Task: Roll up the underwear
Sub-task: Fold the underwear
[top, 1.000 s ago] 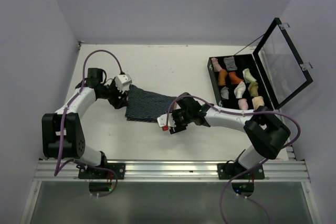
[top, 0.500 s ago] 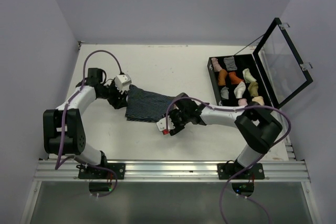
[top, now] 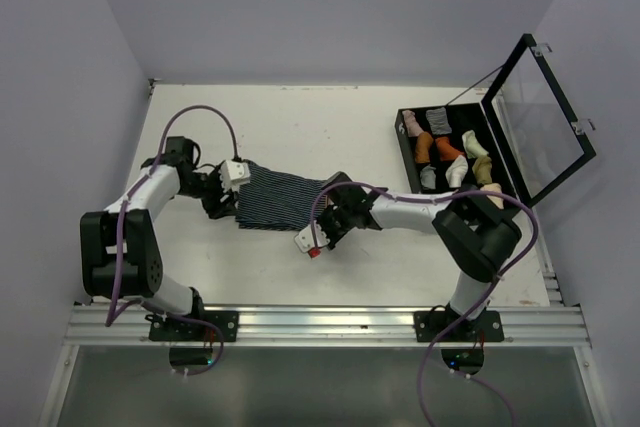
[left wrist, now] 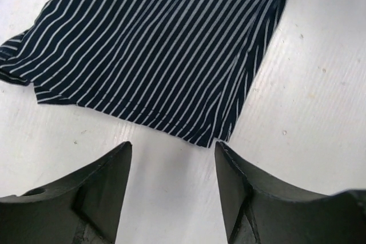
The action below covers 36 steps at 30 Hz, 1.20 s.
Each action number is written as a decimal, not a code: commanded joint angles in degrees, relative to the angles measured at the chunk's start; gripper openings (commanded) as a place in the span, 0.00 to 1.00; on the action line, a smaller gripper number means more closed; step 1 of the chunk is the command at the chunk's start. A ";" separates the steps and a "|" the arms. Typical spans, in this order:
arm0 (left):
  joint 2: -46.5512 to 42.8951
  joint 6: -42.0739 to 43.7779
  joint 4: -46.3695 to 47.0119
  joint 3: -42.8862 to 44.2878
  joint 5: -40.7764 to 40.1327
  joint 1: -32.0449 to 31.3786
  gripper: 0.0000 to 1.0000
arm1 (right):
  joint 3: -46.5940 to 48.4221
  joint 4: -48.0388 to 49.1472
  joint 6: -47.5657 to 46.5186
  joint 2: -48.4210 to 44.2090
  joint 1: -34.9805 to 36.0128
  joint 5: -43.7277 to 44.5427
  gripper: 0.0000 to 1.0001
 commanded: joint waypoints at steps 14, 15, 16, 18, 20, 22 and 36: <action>-2.83 28.01 2.60 -8.36 0.78 -9.65 0.66 | 3.59 -11.05 4.95 1.34 -2.44 -3.44 0.00; -2.47 28.01 3.13 -8.45 0.34 -10.62 0.65 | 3.69 -11.23 5.21 1.43 -2.44 -3.61 0.00; -2.03 28.44 2.96 -8.62 -0.01 -11.06 0.65 | 3.95 -11.24 5.22 1.60 -2.53 -3.70 0.00; -1.07 30.46 2.44 -8.89 -0.98 -11.68 0.62 | 4.04 -11.32 4.87 1.69 -2.71 -3.70 0.00; -0.63 31.87 1.56 -9.06 -2.47 -11.77 0.61 | 3.95 -11.41 4.17 1.69 -2.79 -3.70 0.00; -1.06 34.07 1.11 -10.20 -3.70 -11.77 0.59 | 3.86 -11.50 3.99 1.61 -2.79 -3.70 0.00; 4.39 32.94 -3.96 -7.23 -7.58 -12.38 0.07 | 9.22 -18.35 5.83 3.71 -3.06 -6.86 0.00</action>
